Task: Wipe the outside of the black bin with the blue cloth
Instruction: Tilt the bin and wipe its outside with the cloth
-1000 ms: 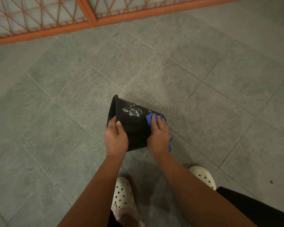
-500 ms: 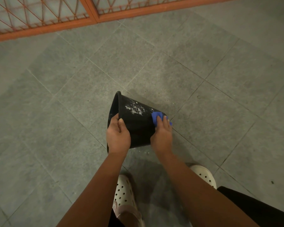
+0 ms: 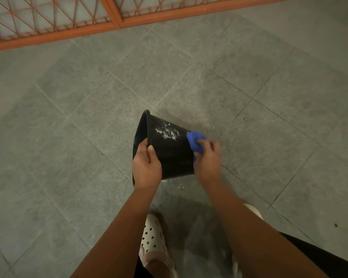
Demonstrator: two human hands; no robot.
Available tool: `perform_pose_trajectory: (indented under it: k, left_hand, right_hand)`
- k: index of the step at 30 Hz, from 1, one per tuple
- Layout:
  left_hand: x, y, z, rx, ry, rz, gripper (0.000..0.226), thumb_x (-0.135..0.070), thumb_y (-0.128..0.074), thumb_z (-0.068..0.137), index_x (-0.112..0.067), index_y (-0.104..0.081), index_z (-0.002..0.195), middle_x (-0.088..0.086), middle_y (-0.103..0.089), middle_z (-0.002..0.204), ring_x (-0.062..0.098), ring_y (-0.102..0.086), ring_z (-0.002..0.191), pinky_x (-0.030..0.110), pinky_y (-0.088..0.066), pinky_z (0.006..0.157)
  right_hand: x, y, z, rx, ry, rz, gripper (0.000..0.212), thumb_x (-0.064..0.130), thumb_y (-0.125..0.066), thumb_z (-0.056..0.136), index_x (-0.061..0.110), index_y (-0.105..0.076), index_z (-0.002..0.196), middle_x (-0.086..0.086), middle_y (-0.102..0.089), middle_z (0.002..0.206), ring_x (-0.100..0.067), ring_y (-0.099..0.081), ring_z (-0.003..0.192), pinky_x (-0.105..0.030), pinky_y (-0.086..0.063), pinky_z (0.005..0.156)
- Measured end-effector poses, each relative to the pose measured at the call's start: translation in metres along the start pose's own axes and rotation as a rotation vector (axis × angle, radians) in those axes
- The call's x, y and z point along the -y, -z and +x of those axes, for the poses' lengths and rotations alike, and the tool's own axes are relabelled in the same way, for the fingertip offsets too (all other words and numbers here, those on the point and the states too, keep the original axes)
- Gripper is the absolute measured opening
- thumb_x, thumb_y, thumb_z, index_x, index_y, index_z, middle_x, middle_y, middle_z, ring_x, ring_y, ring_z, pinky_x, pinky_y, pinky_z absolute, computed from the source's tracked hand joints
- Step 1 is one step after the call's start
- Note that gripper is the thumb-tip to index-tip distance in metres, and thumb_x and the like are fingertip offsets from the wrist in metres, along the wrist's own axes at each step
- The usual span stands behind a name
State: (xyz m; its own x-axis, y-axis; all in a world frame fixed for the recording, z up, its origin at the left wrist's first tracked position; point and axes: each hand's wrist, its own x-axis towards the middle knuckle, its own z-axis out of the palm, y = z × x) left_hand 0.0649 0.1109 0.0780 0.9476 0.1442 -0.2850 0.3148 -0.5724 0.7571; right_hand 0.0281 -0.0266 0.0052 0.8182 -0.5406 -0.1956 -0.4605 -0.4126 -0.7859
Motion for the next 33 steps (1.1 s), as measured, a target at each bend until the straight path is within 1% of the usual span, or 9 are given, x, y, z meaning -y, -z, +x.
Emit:
perform_pose_trajectory:
  k: [2, 5, 10, 13, 16, 19, 23, 27, 33]
  left_hand:
    - [0.001, 0.001, 0.001, 0.012, -0.018, 0.019, 0.034, -0.022, -0.038, 0.101, -0.018, -0.049, 0.133, -0.008, -0.055, 0.108, 0.003, -0.052, 0.095, 0.008, -0.038, 0.073]
    - [-0.001, 0.002, 0.000, 0.031, -0.058, 0.048, 0.033, -0.021, -0.038, 0.101, -0.016, -0.049, 0.132, -0.006, -0.055, 0.109, 0.004, -0.052, 0.096, 0.012, -0.040, 0.078]
    - [-0.002, 0.000, -0.001, 0.019, -0.058, 0.047, 0.035, -0.020, -0.037, 0.101, -0.014, -0.050, 0.133, -0.001, -0.059, 0.110, 0.008, -0.055, 0.099, 0.021, -0.044, 0.084]
    - [-0.003, -0.002, -0.002, 0.023, -0.064, 0.055, 0.033, -0.020, -0.038, 0.101, -0.015, -0.050, 0.132, -0.005, -0.057, 0.103, -0.002, -0.053, 0.088, 0.018, -0.043, 0.079]
    - [-0.003, 0.002, 0.002, 0.057, -0.067, 0.045, 0.033, -0.019, -0.038, 0.101, -0.016, -0.050, 0.131, -0.006, -0.056, 0.104, -0.003, -0.052, 0.087, 0.007, -0.040, 0.072]
    - [0.000, 0.007, 0.003, 0.060, -0.059, 0.046, 0.033, -0.018, -0.037, 0.101, -0.015, -0.050, 0.132, -0.003, -0.058, 0.110, 0.002, -0.055, 0.093, 0.002, -0.041, 0.070]
    - [0.000, 0.005, 0.002, 0.040, -0.032, 0.038, 0.036, -0.019, -0.037, 0.101, -0.013, -0.048, 0.135, 0.006, -0.061, 0.117, 0.016, -0.056, 0.108, 0.023, -0.047, 0.089]
    - [-0.001, 0.003, 0.004, 0.050, -0.059, 0.067, 0.035, -0.019, -0.036, 0.101, -0.015, -0.047, 0.135, 0.003, -0.060, 0.113, 0.013, -0.055, 0.101, 0.032, -0.049, 0.090]
    - [-0.002, 0.001, 0.000, 0.083, -0.101, 0.110, 0.039, -0.024, -0.037, 0.101, -0.018, -0.042, 0.139, -0.002, -0.053, 0.114, 0.009, -0.050, 0.102, 0.027, -0.043, 0.089]
  right_hand:
    - [0.006, -0.004, -0.010, -0.038, 0.147, -0.014, 0.037, -0.007, -0.059, 0.079, 0.006, -0.062, 0.114, -0.014, -0.056, 0.114, -0.026, -0.054, 0.105, -0.034, -0.047, 0.094]
    - [0.010, -0.006, -0.006, -0.031, 0.226, -0.027, 0.038, -0.008, -0.057, 0.081, 0.006, -0.063, 0.115, -0.015, -0.059, 0.117, -0.029, -0.055, 0.109, -0.034, -0.045, 0.097]
    - [-0.011, 0.001, 0.012, 0.178, 0.013, -0.253, 0.057, -0.006, -0.049, 0.085, 0.014, -0.041, 0.138, -0.013, -0.038, 0.146, -0.032, -0.036, 0.133, -0.036, -0.031, 0.112]
    - [-0.002, -0.007, 0.002, 0.157, -0.144, -0.281, 0.064, -0.002, -0.050, 0.082, 0.011, -0.032, 0.142, -0.020, -0.032, 0.142, -0.034, -0.032, 0.129, -0.034, -0.031, 0.108]
    - [0.012, -0.018, -0.008, 0.090, -0.051, -0.231, 0.053, 0.004, -0.050, 0.086, 0.010, -0.040, 0.138, -0.022, -0.038, 0.132, -0.033, -0.038, 0.118, -0.031, -0.034, 0.099]
    - [0.009, -0.017, 0.001, 0.140, 0.039, -0.260, 0.054, 0.005, -0.048, 0.088, 0.015, -0.037, 0.140, -0.018, -0.036, 0.136, -0.033, -0.036, 0.119, -0.032, -0.033, 0.099]
    - [-0.008, -0.003, 0.015, 0.262, -0.044, -0.368, 0.058, 0.012, -0.045, 0.092, 0.017, -0.023, 0.145, -0.016, -0.024, 0.144, -0.033, -0.028, 0.127, -0.038, -0.030, 0.107]
    - [-0.001, -0.004, 0.016, 0.266, -0.227, -0.297, 0.047, 0.023, -0.040, 0.095, 0.014, -0.027, 0.139, -0.017, -0.027, 0.131, -0.029, -0.038, 0.118, -0.035, -0.036, 0.103]
    - [0.002, -0.005, 0.018, 0.244, 0.045, -0.326, 0.055, 0.009, -0.044, 0.091, 0.014, -0.028, 0.144, -0.016, -0.031, 0.140, -0.030, -0.034, 0.124, -0.037, -0.029, 0.108]
